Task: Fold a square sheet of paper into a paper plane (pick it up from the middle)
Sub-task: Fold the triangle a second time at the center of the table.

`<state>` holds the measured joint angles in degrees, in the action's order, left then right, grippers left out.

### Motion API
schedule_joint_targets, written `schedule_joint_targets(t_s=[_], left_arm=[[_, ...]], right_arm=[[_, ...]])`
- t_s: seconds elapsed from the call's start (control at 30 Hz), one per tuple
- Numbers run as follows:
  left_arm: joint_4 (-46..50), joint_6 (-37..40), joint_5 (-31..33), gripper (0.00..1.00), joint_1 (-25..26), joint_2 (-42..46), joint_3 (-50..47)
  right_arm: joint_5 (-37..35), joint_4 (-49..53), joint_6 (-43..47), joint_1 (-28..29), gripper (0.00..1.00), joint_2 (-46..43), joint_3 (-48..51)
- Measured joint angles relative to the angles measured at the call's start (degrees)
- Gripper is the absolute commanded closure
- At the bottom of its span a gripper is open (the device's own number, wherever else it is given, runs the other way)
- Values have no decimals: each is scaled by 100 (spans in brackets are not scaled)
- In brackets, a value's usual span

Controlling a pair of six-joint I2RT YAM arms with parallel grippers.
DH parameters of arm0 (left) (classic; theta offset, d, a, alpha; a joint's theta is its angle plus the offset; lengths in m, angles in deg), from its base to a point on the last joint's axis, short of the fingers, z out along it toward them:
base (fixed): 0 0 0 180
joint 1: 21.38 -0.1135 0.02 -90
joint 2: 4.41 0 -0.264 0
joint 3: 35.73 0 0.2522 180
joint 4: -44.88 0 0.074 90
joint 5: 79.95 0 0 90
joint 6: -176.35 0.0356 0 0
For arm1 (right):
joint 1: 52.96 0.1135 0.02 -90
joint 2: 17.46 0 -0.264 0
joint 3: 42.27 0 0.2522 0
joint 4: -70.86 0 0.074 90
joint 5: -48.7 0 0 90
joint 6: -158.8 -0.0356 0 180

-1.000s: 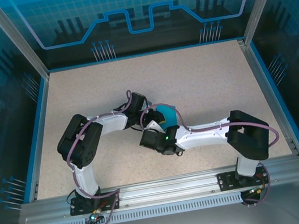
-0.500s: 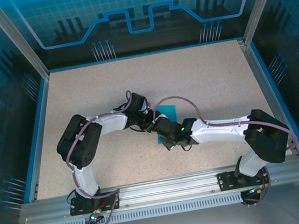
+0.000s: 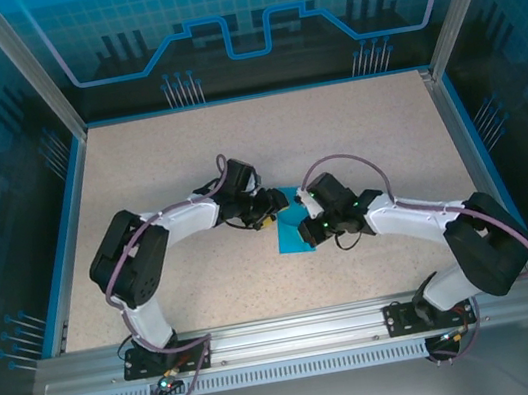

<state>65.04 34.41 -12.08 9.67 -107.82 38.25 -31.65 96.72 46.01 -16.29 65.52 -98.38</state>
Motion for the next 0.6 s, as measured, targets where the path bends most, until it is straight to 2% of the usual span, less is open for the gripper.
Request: schedule_joint_targets(t_s=[0.13,0.33,0.6], left_arm=[[20,7,87,46,0,210,-83],[46,129,138,51,0,404,-236],[68,260,136,55,2,450,-330]], right_arm=[[651,-149,44,-400,99,9,26],[1224,-195,83,-804,99,186,28],[1438,26,254,-1051,99,369,-2]])
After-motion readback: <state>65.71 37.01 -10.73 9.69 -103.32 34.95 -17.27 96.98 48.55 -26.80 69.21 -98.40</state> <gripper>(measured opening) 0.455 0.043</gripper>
